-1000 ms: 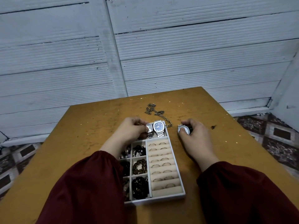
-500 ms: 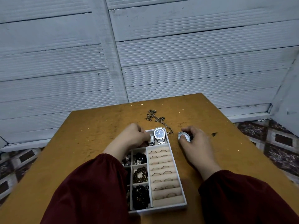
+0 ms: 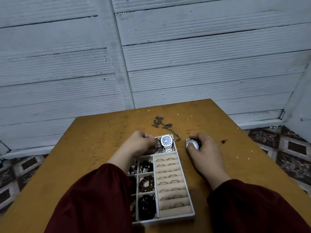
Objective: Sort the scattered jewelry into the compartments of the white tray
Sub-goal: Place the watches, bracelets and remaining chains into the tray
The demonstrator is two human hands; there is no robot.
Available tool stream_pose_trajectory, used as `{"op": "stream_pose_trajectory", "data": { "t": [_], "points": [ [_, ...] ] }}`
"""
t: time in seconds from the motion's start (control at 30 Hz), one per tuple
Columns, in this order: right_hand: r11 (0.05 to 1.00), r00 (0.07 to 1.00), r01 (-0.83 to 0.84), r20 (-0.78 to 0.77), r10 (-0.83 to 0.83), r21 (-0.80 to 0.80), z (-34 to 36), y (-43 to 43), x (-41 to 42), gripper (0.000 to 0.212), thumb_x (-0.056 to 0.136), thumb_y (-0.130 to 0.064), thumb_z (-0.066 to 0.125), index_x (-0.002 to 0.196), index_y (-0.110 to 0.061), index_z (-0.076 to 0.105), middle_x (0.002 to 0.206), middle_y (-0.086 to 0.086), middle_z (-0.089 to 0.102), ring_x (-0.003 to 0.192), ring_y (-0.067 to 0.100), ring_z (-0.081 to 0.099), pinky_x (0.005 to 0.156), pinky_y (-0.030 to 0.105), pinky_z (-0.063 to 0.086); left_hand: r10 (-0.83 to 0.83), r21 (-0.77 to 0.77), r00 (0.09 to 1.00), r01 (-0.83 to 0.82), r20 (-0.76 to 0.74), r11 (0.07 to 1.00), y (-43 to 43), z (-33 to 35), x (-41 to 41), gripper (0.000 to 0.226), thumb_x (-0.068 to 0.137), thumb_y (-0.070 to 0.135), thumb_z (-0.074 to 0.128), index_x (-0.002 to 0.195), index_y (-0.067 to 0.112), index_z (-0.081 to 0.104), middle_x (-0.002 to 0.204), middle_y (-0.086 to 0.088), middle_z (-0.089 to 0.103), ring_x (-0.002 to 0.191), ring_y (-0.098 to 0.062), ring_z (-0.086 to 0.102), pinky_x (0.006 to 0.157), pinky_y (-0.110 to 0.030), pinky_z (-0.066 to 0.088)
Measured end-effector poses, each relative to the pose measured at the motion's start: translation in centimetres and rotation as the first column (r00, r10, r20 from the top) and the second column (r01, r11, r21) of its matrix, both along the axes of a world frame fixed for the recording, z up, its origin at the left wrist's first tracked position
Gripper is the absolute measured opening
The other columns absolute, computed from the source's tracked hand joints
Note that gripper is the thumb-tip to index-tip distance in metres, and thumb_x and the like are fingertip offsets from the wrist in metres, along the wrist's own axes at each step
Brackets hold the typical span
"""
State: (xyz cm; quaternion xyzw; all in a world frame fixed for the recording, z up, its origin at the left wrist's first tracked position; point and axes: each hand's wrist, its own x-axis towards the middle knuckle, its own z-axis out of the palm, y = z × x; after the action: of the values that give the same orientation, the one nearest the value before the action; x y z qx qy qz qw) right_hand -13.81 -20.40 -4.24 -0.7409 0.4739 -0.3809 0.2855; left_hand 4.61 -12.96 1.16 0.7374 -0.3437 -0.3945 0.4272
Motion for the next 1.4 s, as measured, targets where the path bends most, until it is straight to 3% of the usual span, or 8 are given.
{"op": "stream_pose_trajectory", "data": {
  "t": [0.1,0.5,0.73,0.8,0.97,1.17,1.3,1.4],
  "points": [
    [1.000,1.000,0.000,-0.003,0.000,-0.002,0.03,0.02,0.01,0.023,0.086,-0.021,0.061,0.109,-0.021,0.064,0.099,-0.009,0.056,0.099,0.013,0.055,0.085,0.028,0.045,0.027,-0.010,0.999,-0.026,0.031,1.000,-0.13,-0.01,-0.02,0.016,0.082,-0.002,0.066,0.075,0.009,0.056,0.067,-0.010,0.061,0.057,-0.019,0.058,0.053,-0.028,0.049],
    [1.000,1.000,-0.002,0.001,0.002,-0.001,-0.02,-0.08,-0.02,0.023,0.085,-0.020,0.061,0.108,-0.021,0.065,0.100,-0.007,0.058,0.098,0.014,0.056,0.085,0.029,0.045,0.027,-0.013,0.967,-0.024,0.253,1.000,-0.34,-0.06,-0.25,0.016,0.084,-0.002,0.065,0.086,0.008,0.053,0.087,-0.018,0.066,0.070,-0.028,0.065,0.075,-0.045,0.056],
    [1.000,1.000,-0.002,0.001,0.002,-0.003,-0.02,-0.05,-0.03,0.023,0.086,-0.020,0.061,0.109,-0.021,0.065,0.099,-0.007,0.058,0.095,0.011,0.056,0.079,0.024,0.040,0.008,0.031,0.979,-0.015,0.205,0.999,-0.29,0.22,-0.04,0.008,0.088,-0.001,0.061,0.083,0.005,0.060,0.074,-0.010,0.064,0.052,-0.012,0.061,0.055,-0.022,0.055],
    [1.000,1.000,0.000,-0.001,0.000,-0.005,-0.05,-0.08,-0.01,0.023,0.086,-0.020,0.061,0.109,-0.020,0.065,0.099,-0.007,0.058,0.096,0.012,0.056,0.080,0.024,0.041,0.007,0.036,0.978,-0.015,0.208,0.999,-0.43,0.14,-0.04,0.008,0.088,-0.001,0.062,0.082,0.004,0.062,0.072,-0.011,0.065,0.049,-0.011,0.061,0.055,-0.022,0.056],
    [1.000,1.000,0.002,0.017,-0.002,0.006,-0.25,-0.16,0.09,0.023,0.085,-0.020,0.061,0.108,-0.020,0.065,0.101,-0.006,0.060,0.098,0.014,0.057,0.085,0.030,0.047,0.058,0.007,0.968,-0.062,0.245,0.998,-0.50,-0.33,-0.30,0.006,0.085,-0.001,0.065,0.089,0.003,0.062,0.085,-0.017,0.069,0.058,-0.019,0.064,0.071,-0.039,0.060],
    [1.000,1.000,0.012,0.021,-0.012,-0.005,-0.32,-0.25,0.09,0.021,0.084,-0.020,0.062,0.105,-0.019,0.066,0.097,-0.006,0.060,0.094,0.014,0.058,0.081,0.029,0.046,0.125,-0.046,0.984,-0.120,0.128,0.992,-0.13,-0.18,-0.10,0.016,0.083,-0.006,0.066,0.085,0.007,0.055,0.076,-0.015,0.065,0.054,-0.022,0.064,0.065,-0.038,0.058],
    [1.000,1.000,0.008,0.015,-0.008,0.008,-0.37,-0.26,0.03,0.023,0.085,-0.022,0.062,0.108,-0.020,0.065,0.102,-0.006,0.061,0.096,0.014,0.058,0.085,0.032,0.049,0.077,-0.039,0.972,-0.070,0.224,0.997,0.29,0.10,-0.09,0.019,0.078,-0.009,0.068,0.087,0.005,0.061,0.088,-0.017,0.068,0.072,-0.027,0.069,0.071,-0.037,0.060],
    [1.000,1.000,0.009,0.012,-0.009,0.013,-0.40,-0.27,0.07,0.023,0.086,-0.023,0.061,0.108,-0.021,0.065,0.103,-0.006,0.062,0.097,0.013,0.058,0.085,0.034,0.050,0.072,-0.032,0.949,-0.065,0.307,0.997,0.15,-0.21,-0.15,0.020,0.076,-0.006,0.072,0.086,0.008,0.062,0.084,-0.011,0.069,0.067,-0.016,0.066,0.059,-0.024,0.057]
  ]
}}
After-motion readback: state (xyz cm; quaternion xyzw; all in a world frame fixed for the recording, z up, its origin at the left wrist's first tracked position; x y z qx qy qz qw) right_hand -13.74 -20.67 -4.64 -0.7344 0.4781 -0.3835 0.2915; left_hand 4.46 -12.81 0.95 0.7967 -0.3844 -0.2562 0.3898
